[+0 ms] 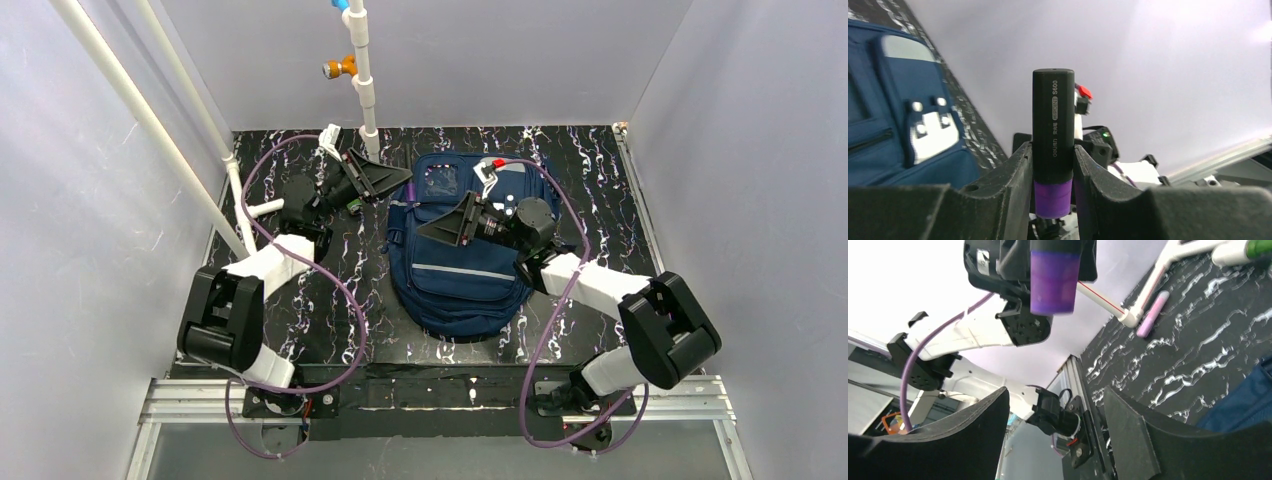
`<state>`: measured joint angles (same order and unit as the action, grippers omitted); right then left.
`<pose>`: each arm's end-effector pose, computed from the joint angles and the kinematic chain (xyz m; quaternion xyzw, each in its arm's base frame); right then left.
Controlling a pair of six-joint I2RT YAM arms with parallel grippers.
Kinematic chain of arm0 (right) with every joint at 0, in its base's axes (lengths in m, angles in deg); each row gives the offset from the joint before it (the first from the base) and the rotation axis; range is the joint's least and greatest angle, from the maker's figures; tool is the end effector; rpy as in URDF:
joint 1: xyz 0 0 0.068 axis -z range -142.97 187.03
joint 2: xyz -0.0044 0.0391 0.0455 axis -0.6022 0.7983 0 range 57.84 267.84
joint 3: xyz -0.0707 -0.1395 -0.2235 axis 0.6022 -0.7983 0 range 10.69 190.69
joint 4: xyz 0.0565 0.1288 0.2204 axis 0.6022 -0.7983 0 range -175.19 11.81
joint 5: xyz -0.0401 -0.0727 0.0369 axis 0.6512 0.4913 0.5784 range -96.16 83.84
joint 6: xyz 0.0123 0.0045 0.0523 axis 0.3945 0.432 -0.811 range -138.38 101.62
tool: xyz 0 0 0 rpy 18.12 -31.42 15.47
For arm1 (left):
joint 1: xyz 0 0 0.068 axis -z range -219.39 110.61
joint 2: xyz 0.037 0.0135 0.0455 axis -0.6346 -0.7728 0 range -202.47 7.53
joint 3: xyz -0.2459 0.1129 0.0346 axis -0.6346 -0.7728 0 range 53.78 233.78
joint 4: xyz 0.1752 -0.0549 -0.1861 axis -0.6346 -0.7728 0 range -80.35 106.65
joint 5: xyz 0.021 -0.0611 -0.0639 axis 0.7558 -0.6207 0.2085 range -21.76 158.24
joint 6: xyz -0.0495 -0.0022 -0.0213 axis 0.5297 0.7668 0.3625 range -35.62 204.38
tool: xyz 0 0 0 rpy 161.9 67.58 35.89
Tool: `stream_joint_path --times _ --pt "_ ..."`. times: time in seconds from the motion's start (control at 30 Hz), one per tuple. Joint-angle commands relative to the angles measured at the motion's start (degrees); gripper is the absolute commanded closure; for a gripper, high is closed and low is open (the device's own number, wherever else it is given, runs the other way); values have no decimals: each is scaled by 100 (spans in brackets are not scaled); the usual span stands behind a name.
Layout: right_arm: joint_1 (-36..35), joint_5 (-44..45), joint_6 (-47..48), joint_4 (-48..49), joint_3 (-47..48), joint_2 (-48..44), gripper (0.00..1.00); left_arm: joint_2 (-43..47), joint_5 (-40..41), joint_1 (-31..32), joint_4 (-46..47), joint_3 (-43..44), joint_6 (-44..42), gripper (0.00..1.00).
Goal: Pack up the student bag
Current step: Pick up the stationery from the center of the board.
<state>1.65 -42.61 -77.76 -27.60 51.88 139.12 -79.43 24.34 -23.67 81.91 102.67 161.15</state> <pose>0.2380 0.1949 0.2812 -0.1090 0.6440 0.6728 0.3474 0.3056 -0.1118 0.3188 0.0294 0.5784 -0.7065 0.4067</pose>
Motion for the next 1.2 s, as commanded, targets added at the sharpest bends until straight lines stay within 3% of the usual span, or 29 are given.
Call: stream_joint_path --times 0.0,0.07,0.17,0.23,0.5,0.63,0.87,1.17 --pt "-7 108 -578 1303 173 57 27 511 152 226 690 -96 637 100" --pt "-194 674 536 -388 497 -268 27 832 444 323 -522 -149 275 100" --pt "-781 2283 2206 -3220 1389 -701 25 1361 1078 602 -2422 -65 -857 100" --pt "-979 3173 2586 -4129 1754 -782 27 1646 1561 783 -3460 31 -1438 100" --pt "-1450 4113 3037 -4592 2200 -710 34 1865 2489 1098 -4884 392 -2180 100" --pt "-1719 4752 3209 -4879 2466 -613 44 1921 2804 1194 -5266 562 -2340 100" --pt "-1815 5122 3189 -4809 2511 -456 50 1998 3108 1362 -5435 534 -2352 100" --pt "-1815 5190 3088 -4457 2443 -211 68 2085 3184 1451 -5470 483 -2333 100"
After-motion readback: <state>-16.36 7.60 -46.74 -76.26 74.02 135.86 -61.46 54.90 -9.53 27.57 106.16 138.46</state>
